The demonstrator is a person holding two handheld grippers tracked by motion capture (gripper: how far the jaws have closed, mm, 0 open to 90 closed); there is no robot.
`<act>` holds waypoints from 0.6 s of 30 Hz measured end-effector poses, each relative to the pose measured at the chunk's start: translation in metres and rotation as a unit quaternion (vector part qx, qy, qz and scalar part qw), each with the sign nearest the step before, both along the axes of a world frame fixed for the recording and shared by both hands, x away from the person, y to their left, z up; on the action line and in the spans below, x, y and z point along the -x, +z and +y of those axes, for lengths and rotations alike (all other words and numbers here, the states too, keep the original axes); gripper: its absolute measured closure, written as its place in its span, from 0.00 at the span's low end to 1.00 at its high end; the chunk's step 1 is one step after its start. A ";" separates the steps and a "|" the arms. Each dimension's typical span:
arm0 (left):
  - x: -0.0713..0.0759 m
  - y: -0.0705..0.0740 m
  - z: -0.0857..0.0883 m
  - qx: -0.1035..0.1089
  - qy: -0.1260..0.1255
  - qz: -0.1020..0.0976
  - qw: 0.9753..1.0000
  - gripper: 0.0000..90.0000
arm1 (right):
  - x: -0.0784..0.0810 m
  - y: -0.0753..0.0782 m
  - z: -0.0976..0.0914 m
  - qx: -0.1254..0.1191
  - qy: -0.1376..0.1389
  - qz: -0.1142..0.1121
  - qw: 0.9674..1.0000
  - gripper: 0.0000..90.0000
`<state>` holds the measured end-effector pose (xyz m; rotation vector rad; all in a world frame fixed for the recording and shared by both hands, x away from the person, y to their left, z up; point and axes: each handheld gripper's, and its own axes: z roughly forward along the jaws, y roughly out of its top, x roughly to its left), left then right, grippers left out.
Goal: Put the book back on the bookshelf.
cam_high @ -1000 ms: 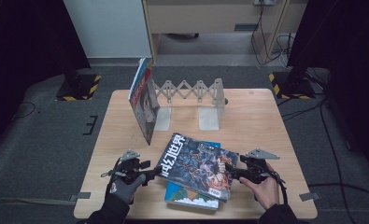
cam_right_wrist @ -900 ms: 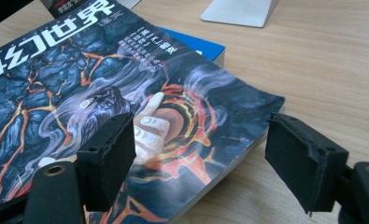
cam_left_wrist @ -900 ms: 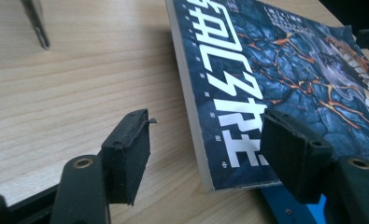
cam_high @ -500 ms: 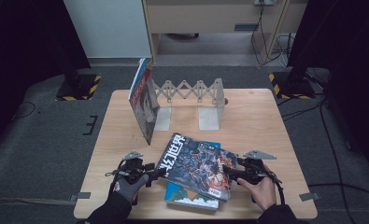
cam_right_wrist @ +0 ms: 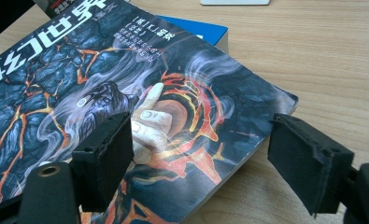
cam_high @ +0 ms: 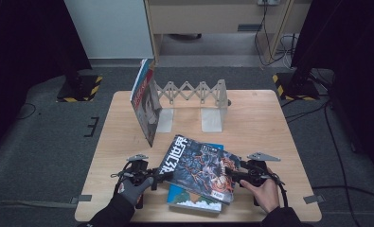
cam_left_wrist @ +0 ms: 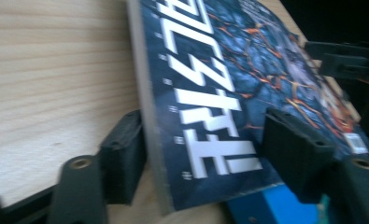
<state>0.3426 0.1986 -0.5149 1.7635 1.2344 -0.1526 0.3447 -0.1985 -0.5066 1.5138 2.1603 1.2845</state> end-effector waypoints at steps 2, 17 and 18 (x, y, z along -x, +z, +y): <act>0.001 0.001 0.000 -0.006 -0.002 -0.005 1.000 0.38 | 0.000 0.000 0.000 0.000 0.000 0.000 1.000 0.25; 0.008 0.024 0.003 0.073 -0.002 -0.025 0.997 0.54 | 0.000 -0.002 0.001 -0.002 -0.002 -0.002 1.000 0.26; 0.007 0.024 0.002 0.068 0.000 -0.024 0.997 0.54 | 0.000 -0.002 0.001 -0.002 -0.002 -0.002 1.000 0.26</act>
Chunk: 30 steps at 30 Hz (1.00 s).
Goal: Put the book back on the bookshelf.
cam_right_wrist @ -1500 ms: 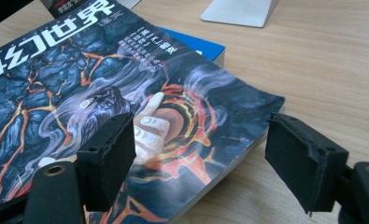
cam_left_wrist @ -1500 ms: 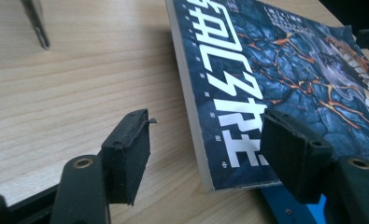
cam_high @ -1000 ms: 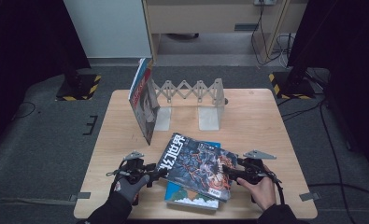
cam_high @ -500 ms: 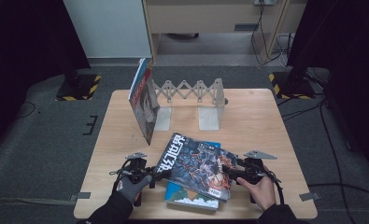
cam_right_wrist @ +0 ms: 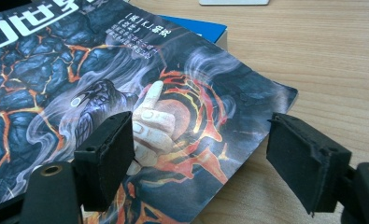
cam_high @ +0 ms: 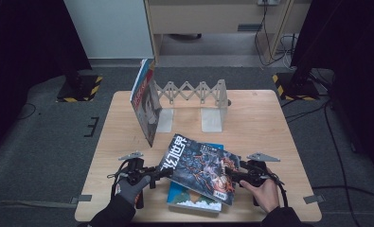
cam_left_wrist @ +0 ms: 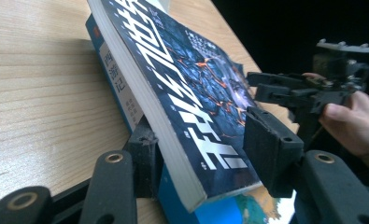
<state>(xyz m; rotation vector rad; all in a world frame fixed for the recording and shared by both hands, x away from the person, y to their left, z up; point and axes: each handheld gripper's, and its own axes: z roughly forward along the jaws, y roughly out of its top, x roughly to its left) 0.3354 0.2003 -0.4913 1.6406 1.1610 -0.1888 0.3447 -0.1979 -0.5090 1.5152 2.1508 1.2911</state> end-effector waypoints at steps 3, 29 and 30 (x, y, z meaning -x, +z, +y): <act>-0.003 0.000 0.000 0.002 -0.001 0.009 1.000 0.54 | 0.000 0.000 0.000 0.000 0.000 0.000 1.000 0.26; -0.019 0.014 -0.006 0.022 -0.025 0.037 0.999 0.80 | 0.000 -0.001 -0.002 -0.004 0.005 0.003 1.000 0.28; -0.018 0.016 -0.006 0.021 -0.024 0.035 0.999 0.81 | -0.001 -0.001 -0.003 -0.004 0.006 0.003 1.000 0.28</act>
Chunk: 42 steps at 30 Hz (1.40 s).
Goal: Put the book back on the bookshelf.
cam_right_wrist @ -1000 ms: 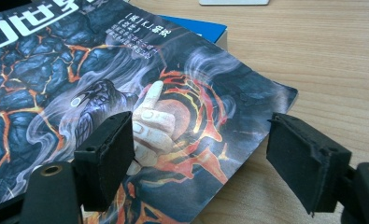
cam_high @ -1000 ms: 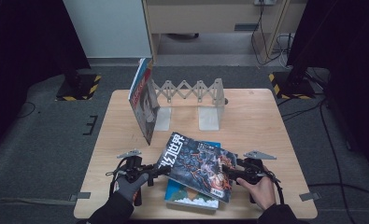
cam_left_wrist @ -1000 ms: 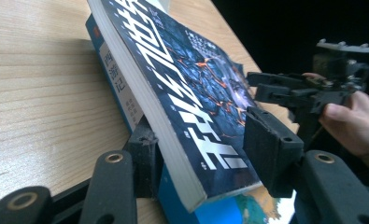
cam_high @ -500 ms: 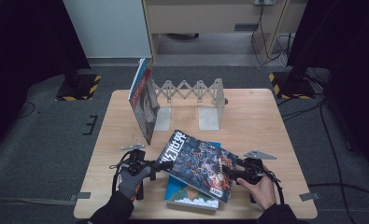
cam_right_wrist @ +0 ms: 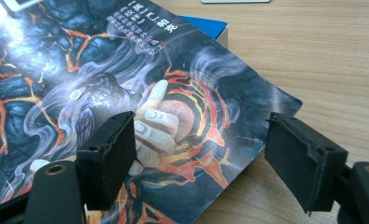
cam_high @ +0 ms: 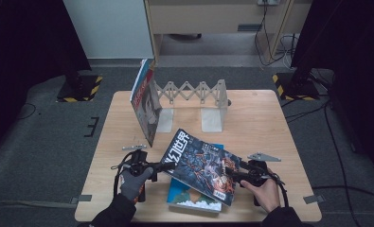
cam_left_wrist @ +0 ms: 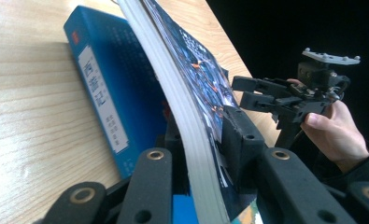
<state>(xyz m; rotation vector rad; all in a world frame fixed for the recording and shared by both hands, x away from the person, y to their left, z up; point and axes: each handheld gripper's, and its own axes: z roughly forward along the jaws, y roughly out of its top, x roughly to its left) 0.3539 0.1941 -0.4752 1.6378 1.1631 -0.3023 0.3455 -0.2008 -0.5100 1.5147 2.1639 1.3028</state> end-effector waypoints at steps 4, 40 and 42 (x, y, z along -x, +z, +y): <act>0.002 0.008 -0.002 0.004 0.001 -0.002 1.000 0.84 | 0.000 0.001 -0.001 -0.001 0.002 0.008 1.000 0.29; -0.006 0.101 -0.033 0.011 0.005 -0.088 0.996 0.91 | -0.015 -0.013 -0.063 0.135 -0.068 0.019 0.988 0.18; -0.006 0.107 -0.031 0.011 0.007 -0.096 0.995 0.91 | -0.016 -0.015 -0.063 0.141 -0.065 0.020 0.988 0.17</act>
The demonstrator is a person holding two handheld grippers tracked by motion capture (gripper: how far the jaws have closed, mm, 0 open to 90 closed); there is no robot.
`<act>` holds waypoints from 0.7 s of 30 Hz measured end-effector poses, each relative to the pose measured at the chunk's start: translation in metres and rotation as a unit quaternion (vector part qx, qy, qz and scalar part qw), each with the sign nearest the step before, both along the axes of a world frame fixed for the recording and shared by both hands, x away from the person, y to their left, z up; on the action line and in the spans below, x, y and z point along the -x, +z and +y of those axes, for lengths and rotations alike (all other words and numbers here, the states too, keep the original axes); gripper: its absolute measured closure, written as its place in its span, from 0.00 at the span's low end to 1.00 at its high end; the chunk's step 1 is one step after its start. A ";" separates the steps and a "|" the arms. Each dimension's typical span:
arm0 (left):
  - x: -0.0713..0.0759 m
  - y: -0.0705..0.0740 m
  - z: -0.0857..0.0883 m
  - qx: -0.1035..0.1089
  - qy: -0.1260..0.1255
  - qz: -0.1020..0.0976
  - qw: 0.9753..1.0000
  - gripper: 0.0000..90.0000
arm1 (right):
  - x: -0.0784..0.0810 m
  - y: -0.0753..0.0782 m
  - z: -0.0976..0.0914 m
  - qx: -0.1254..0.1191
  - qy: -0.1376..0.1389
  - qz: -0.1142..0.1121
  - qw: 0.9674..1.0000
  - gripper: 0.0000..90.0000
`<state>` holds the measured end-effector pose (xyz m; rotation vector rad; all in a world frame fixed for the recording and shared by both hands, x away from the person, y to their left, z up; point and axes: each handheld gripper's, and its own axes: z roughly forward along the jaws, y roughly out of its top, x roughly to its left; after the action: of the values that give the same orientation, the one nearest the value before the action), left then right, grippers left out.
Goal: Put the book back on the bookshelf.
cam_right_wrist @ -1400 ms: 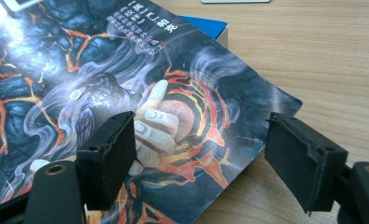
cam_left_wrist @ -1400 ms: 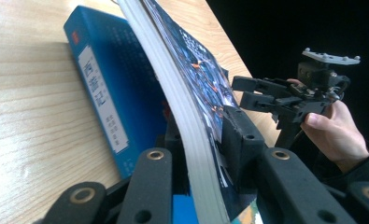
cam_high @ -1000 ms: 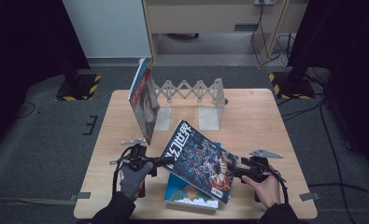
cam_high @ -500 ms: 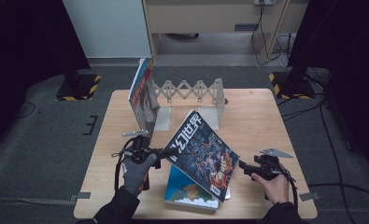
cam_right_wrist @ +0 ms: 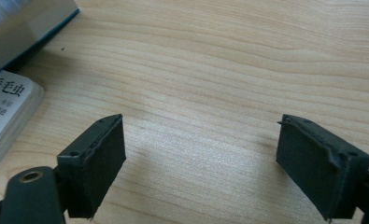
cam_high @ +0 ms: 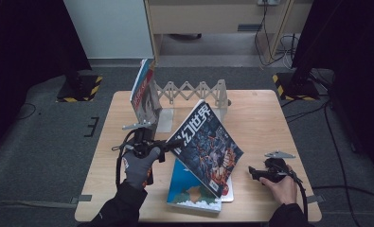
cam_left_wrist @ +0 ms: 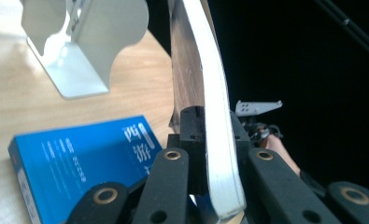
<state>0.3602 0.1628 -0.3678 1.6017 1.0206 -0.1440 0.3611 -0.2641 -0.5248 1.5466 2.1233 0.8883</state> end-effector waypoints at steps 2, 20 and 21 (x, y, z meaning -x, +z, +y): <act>0.001 0.008 0.002 -0.005 0.005 -0.013 1.000 0.91 | -0.001 -0.002 0.001 0.001 0.003 0.006 1.000 0.16; 0.006 0.068 0.017 0.014 0.031 -0.085 0.996 0.91 | 0.000 -0.012 0.006 0.027 0.021 -0.021 0.999 0.06; 0.006 0.074 0.017 0.007 0.032 -0.092 0.995 0.91 | 0.001 -0.013 0.006 0.025 0.020 -0.029 0.999 0.05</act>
<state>0.3539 0.1799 -0.2942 1.5360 0.9248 0.0397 0.3605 -0.2584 -0.5377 1.4419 2.1266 0.8758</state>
